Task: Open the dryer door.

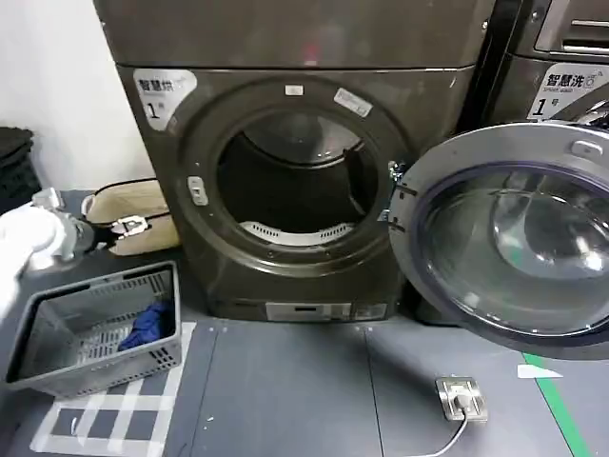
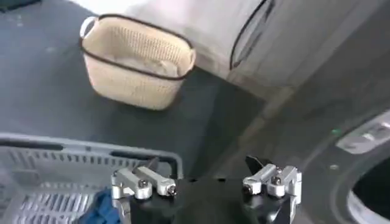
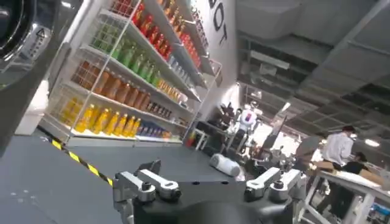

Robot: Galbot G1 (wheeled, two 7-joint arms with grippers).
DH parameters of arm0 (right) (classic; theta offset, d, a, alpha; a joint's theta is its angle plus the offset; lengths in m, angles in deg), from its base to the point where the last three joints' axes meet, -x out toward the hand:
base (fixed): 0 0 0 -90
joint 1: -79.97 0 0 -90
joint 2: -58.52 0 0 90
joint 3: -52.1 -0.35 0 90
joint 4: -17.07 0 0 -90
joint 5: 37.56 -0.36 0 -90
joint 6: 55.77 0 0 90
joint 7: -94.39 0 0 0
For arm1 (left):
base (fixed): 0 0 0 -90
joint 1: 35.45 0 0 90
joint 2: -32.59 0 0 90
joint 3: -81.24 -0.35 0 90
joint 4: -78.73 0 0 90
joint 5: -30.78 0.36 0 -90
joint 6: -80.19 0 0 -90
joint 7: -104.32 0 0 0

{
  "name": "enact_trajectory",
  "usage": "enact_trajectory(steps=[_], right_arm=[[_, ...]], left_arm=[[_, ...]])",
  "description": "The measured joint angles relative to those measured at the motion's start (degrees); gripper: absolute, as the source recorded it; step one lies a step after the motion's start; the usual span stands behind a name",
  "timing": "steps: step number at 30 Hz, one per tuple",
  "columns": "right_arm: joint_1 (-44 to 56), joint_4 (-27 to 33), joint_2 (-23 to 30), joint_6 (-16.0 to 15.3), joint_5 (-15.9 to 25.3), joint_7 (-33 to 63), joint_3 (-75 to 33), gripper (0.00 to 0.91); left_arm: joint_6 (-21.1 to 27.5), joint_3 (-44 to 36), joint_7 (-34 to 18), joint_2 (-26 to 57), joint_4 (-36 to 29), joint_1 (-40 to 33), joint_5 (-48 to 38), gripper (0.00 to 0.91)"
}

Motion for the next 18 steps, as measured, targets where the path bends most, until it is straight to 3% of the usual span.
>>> enact_trajectory(steps=[12,18], right_arm=[[0.1,0.2,0.0,0.1,0.1,0.0,0.7,0.907],[0.0,0.1,0.0,0.2,0.4,0.0,1.5,0.907]], left_arm=[[0.0,-12.2,-2.3,3.0,2.2,-7.2,-7.6,0.907],[0.0,-13.5,-8.0,5.9,1.1,-7.4,-16.9,0.907]])
